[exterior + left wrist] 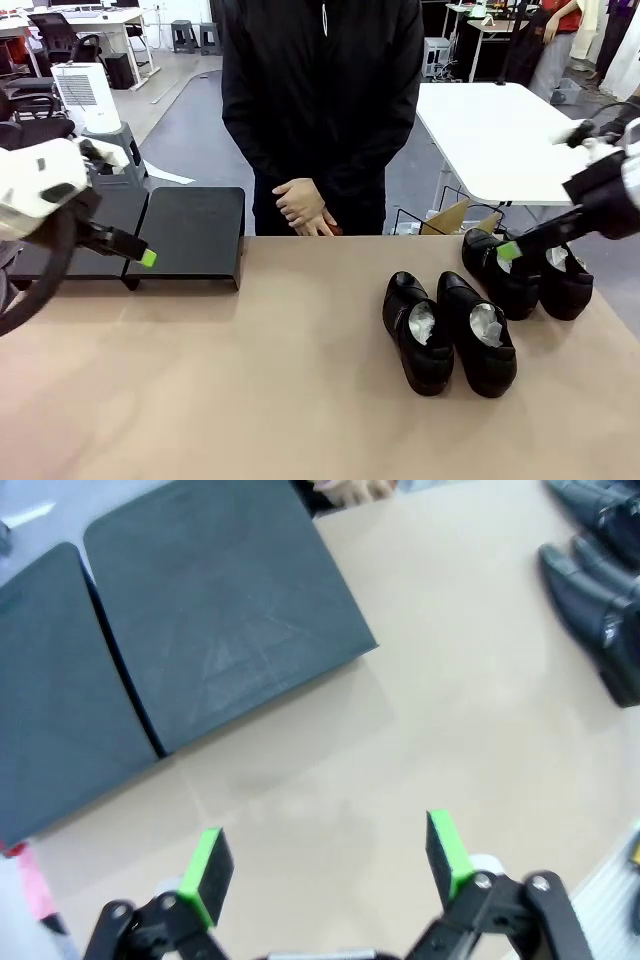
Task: Organize the shoes by placing them on the stand.
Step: Pick up one Shoe and place it in the middle of the table.
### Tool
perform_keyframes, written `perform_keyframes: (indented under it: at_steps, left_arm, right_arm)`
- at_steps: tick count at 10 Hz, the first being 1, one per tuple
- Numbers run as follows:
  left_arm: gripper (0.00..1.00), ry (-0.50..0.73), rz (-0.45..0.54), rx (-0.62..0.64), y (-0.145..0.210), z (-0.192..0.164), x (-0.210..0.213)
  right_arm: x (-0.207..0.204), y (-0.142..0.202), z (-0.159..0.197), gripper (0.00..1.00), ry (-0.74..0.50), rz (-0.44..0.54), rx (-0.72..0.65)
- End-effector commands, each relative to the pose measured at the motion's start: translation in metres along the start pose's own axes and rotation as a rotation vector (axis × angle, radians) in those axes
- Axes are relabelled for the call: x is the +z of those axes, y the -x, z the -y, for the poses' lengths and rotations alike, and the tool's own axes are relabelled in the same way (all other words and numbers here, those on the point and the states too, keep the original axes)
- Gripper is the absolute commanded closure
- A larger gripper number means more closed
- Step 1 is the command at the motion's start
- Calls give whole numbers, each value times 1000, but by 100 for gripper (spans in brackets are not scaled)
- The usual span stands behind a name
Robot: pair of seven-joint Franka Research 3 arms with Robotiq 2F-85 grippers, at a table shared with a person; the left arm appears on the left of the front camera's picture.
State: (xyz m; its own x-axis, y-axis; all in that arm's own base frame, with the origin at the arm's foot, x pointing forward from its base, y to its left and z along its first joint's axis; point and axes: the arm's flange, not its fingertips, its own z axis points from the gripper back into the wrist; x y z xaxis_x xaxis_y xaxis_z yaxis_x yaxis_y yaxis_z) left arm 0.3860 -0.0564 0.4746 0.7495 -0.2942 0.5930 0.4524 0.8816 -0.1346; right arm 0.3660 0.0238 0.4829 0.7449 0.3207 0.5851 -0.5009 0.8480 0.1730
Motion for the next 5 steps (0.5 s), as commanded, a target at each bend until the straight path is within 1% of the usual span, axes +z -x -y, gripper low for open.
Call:
perform_keyframes:
  at_steps: [1, 2, 3, 5]
  left_arm:
    - [0, 155, 45, 54, 2, -33, 22]
    - [0, 196, 58, 72, 5, -46, 35]
    - [0, 207, 66, 107, 9, -55, 44]
    - [0, 222, 73, 130, 12, -63, 54]
  right_arm:
    - [19, 21, 42, 0, -113, -15, -46]
    - [31, 33, 61, 0, -150, 2, -92]
    - [42, 44, 82, 0, -187, 29, -132]
    - [53, 56, 101, 0, -198, 45, -166]
